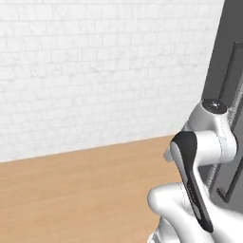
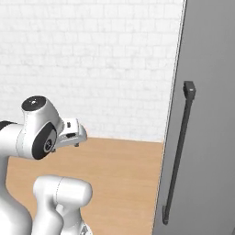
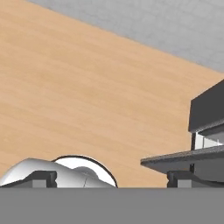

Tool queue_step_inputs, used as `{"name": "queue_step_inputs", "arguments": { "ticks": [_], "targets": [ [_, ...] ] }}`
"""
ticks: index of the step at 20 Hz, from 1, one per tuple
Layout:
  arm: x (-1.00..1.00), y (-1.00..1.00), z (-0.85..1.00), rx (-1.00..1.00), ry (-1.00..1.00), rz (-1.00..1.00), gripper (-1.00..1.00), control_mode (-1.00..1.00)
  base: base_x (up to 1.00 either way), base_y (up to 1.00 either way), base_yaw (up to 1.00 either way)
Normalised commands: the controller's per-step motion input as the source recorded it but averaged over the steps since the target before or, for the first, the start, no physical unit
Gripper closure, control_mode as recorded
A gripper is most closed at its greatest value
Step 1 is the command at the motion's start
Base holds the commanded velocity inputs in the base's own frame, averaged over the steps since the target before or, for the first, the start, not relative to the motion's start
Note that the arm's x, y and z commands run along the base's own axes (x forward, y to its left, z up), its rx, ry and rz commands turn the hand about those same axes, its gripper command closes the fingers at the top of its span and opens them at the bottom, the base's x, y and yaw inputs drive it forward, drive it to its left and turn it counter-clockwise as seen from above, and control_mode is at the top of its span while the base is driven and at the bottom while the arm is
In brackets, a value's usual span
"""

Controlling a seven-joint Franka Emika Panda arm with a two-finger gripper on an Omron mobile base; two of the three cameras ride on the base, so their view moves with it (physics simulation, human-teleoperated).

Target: Place one lemon and one chicken drumstick in each tupperware on the nearby counter, to pack two identical lunches.

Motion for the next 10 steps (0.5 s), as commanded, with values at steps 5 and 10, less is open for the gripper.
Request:
{"name": "queue_step_inputs", "arguments": {
  "ticks": [5,10],
  "targets": [
    [0.00,0.00,0.00,0.00,0.00,0.00,-1.00,1.00,1.00,0.67,0.00],
    [0.00,0.00,0.00,0.00,0.00,0.00,-1.00,1.00,1.00,0.88,-0.07]
  ]
}}
